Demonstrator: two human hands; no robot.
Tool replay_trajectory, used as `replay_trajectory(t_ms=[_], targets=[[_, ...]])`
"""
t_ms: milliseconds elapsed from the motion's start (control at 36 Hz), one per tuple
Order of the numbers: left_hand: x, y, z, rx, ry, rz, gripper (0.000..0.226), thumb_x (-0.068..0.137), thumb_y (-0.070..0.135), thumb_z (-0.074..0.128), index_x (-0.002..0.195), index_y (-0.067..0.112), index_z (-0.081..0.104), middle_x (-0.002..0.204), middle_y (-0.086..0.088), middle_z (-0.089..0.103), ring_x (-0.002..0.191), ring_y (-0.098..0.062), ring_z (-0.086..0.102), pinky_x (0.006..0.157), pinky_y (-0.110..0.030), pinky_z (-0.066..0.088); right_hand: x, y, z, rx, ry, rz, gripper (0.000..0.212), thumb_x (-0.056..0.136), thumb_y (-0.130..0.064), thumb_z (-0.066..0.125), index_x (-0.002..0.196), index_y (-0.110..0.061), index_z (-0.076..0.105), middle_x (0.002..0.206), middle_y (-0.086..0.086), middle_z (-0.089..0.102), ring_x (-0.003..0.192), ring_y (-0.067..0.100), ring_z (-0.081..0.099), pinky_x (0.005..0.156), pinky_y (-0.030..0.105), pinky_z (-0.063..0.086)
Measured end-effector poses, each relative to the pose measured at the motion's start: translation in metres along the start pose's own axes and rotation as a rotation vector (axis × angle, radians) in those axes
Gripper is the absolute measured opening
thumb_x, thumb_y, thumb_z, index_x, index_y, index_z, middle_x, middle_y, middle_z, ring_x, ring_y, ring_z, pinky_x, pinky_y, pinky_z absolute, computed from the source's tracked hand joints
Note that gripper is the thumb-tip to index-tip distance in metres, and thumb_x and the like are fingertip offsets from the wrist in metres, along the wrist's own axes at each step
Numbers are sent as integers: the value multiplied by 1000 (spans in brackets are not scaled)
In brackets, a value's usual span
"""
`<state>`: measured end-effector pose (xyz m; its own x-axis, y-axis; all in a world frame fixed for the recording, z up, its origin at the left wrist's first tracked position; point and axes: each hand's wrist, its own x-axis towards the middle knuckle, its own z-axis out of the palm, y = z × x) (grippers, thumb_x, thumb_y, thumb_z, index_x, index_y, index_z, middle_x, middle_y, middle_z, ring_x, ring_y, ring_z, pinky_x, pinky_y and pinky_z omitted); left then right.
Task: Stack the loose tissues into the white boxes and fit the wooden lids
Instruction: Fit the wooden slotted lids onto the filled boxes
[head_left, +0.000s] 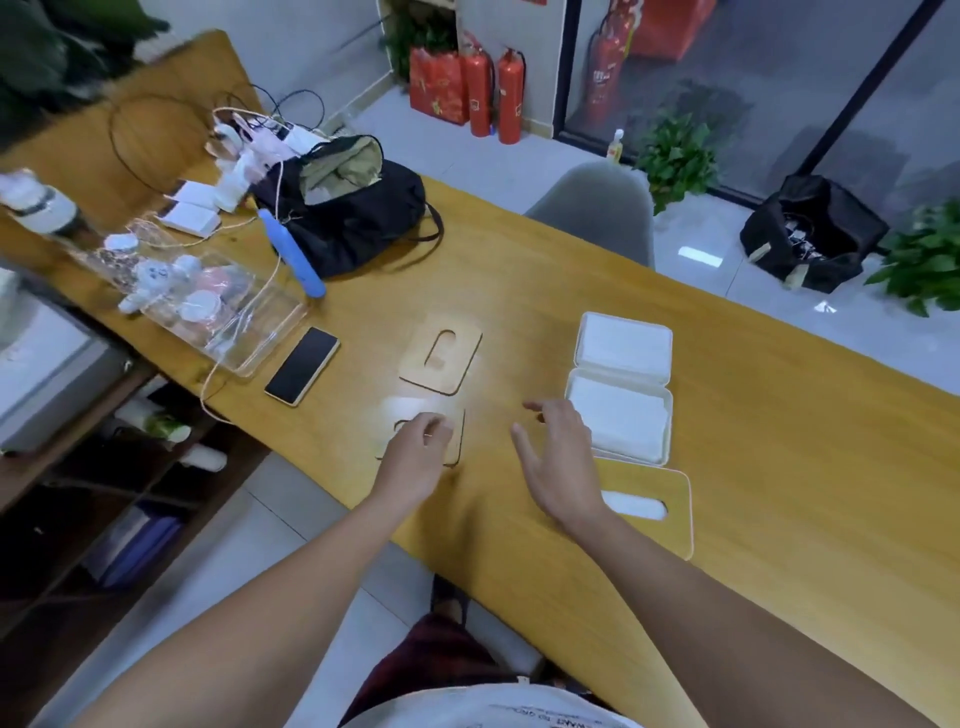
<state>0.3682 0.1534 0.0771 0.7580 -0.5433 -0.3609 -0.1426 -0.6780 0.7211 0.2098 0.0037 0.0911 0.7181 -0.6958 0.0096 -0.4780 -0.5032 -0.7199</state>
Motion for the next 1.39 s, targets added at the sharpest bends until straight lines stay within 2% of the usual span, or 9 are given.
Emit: replay_trajectory(t_ms=[194, 361, 500, 639, 722, 917, 1083, 1222, 1389], targets=[[48, -53, -43, 213, -73, -124, 61, 111, 40, 59, 165, 15, 43, 164, -8, 45, 150, -29, 47, 122, -44, 44, 30, -33, 77, 49, -318, 334, 70, 107, -47, 65, 163, -12, 42, 161, 8, 48, 144, 25, 52, 118, 38, 45], [80, -78, -48, 257, -189, -175, 75, 109, 41, 62, 170, 9, 30, 171, -8, 38, 157, -31, 37, 125, -45, 38, 42, -42, 121, 161, -459, 531, 90, 105, -47, 68, 171, -10, 19, 173, 8, 35, 157, 30, 38, 116, 34, 39], [91, -82, -46, 253, -183, -136, 37, 104, 33, 68, 131, 14, 53, 125, -4, 59, 128, -35, 56, 103, -48, 54, 44, -54, 135, 299, -382, 547, 63, 101, -27, 72, 156, -23, 43, 143, -5, 60, 130, 21, 60, 108, 37, 50], [92, -73, -46, 158, -171, -150, 59, 107, 31, 65, 159, 14, 42, 156, -8, 53, 128, -24, 53, 96, -38, 47, 43, -57, 142, 424, -295, 592, 53, 97, -20, 74, 136, -42, 46, 135, -13, 63, 98, -9, 57, 78, 9, 43], [91, -74, -48, 112, -181, -168, 65, 108, 27, 65, 166, 17, 38, 164, -7, 47, 145, -31, 51, 115, -46, 49, 42, -54, 144, 458, -253, 650, 71, 99, -27, 75, 160, -25, 40, 137, -17, 58, 94, -4, 55, 72, 8, 42], [77, -75, -52, 12, -158, -184, 12, 113, 22, 55, 121, 20, 65, 137, -12, 51, 105, -28, 66, 98, -53, 61, 22, -49, 134, 471, -130, 615, 90, 97, -43, 79, 170, -26, 29, 170, -5, 36, 154, 16, 39, 123, 35, 36], [79, -42, -41, 26, -136, -63, 45, 116, 28, 47, 154, 3, 48, 141, -16, 46, 109, -37, 61, 91, -47, 57, 20, -37, 101, 446, -33, 555, 77, 102, -33, 76, 166, -22, 36, 163, -4, 34, 146, 13, 44, 123, 34, 39], [77, 3, -27, -65, -96, -6, 60, 116, 37, 51, 172, 31, 30, 141, 2, 37, 124, -22, 55, 98, -36, 49, 27, -26, 62, 420, 12, 500, 75, 100, -30, 79, 165, -21, 41, 157, -2, 39, 138, 14, 48, 123, 42, 43], [79, 59, -1, -169, -106, 100, 62, 113, 33, 59, 170, 39, 35, 142, 7, 40, 131, -17, 57, 106, -40, 53, 40, -2, -2, 436, 145, 430, 59, 102, -17, 75, 155, -27, 53, 141, -10, 49, 125, 7, 57, 114, 39, 51]])
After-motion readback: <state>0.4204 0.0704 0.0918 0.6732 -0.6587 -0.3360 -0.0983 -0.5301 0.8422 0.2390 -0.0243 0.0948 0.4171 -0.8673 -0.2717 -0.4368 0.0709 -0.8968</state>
